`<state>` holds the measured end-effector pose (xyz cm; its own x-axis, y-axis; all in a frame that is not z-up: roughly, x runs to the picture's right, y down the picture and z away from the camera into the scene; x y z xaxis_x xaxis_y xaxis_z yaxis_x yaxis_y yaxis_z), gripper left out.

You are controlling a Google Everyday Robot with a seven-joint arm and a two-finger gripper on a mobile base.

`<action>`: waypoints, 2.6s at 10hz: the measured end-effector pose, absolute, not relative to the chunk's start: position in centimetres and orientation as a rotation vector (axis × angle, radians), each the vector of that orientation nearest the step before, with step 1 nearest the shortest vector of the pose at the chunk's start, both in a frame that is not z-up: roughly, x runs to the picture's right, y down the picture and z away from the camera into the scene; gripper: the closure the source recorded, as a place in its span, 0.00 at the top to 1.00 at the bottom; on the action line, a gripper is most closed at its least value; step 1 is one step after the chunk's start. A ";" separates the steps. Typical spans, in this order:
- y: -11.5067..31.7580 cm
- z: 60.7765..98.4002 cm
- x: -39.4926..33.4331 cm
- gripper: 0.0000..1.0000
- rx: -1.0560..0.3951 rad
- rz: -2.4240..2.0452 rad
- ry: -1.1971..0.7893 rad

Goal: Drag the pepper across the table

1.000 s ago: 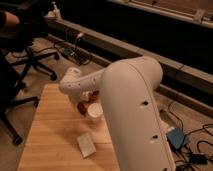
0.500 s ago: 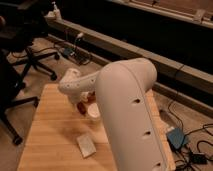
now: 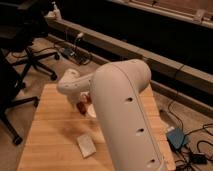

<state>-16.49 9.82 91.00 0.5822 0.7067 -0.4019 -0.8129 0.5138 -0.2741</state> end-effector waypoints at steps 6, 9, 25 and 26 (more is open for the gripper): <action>10.8 91.8 -16.5 0.65 -0.472 0.924 0.276; 11.0 92.2 -16.5 0.65 -0.477 0.934 0.287; 10.9 92.5 -16.9 0.24 -0.515 0.933 0.326; 10.9 92.5 -17.0 0.24 -0.516 0.932 0.325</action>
<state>-16.98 10.86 92.53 0.5614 0.6749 -0.4789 -0.8263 0.4890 -0.2794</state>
